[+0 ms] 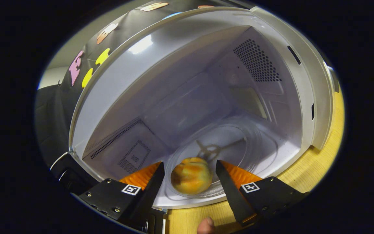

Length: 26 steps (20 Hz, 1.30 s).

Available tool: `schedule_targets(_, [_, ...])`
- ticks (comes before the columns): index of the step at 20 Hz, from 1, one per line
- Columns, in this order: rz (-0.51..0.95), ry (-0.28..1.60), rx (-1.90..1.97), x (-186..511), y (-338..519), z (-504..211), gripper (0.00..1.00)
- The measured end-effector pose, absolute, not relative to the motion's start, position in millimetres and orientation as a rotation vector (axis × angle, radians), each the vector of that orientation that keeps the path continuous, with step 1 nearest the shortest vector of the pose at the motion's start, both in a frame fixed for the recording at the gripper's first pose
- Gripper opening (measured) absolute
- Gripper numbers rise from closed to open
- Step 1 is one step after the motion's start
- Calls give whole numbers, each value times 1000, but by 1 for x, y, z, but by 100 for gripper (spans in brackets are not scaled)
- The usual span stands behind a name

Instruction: Open the microwave, put the food inside, and close the microwave door.

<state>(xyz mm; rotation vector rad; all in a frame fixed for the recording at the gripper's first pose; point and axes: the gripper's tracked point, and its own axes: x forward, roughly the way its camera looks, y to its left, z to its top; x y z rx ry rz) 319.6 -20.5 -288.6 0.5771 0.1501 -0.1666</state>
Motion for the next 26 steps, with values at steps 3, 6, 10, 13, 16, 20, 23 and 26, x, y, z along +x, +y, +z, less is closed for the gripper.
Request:
schedule_targets(3, [-148,139,489,305,-15,-274,97])
schedule_targets(6, [-161,113,375,278,-19,-254,97])
schedule_targets(10, [-133,77,289,229,-10,-226,96])
schedule_targets(13, [-76,58,201,189,4,-208,97])
schedule_targets(16, [37,64,132,140,35,-202,97])
schedule_targets(20, [180,34,62,68,78,-192,96])
schedule_targets(23, [227,-3,-2,26,98,-187,96])
schedule_targets(26, [293,16,-5,-6,123,-197,97])
